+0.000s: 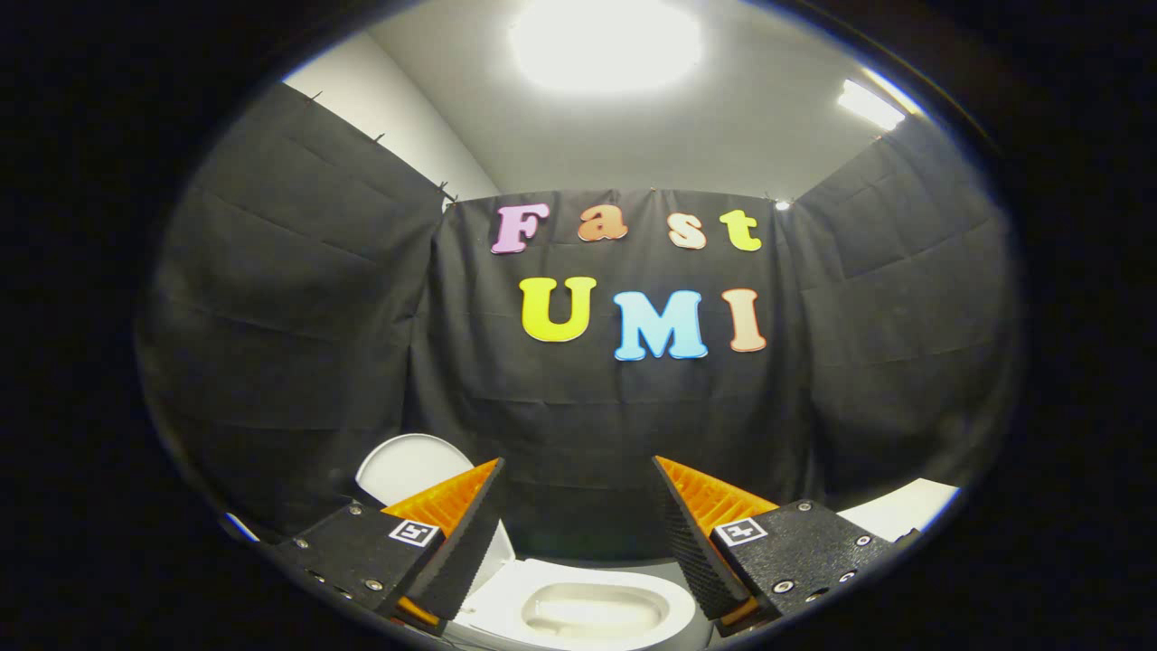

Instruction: Open the toilet lid.

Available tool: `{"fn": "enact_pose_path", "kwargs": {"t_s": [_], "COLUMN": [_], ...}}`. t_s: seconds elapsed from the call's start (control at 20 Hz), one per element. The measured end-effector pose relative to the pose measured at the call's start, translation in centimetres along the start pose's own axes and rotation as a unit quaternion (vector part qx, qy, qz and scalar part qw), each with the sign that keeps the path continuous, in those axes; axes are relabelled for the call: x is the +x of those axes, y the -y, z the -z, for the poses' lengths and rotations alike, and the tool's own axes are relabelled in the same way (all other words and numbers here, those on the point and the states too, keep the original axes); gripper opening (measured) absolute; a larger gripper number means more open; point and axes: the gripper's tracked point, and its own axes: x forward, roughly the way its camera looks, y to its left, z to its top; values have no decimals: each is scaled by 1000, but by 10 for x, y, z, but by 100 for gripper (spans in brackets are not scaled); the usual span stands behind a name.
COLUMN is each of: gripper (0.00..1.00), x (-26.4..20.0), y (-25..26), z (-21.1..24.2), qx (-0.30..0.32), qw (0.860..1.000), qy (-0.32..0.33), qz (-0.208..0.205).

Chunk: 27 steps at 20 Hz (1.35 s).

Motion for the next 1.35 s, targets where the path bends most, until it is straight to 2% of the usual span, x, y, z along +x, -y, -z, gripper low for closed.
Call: {"fn": "enact_pose_path", "kwargs": {"t_s": [0.25, 0.55, 0.8, 1.05, 1.15, 1.2, 1.35], "gripper": [95, 95, 95, 95, 95, 95, 95], "x": [-10, -39, -51, -56, -59, -64, -67], "y": [111, 181, 182, 165, 165, 167, 147], "z": [23, 40, 39, 30, 31, 35, 29], "qx": [-11, -28, -5, -17, -19, -4, 35], "qw": [995, 987, 988, 991, 990, 988, 990], "qy": [-23, -45, -49, -45, -54, -55, -33], "qz": [94, 152, 148, 126, 132, 143, 130]}}
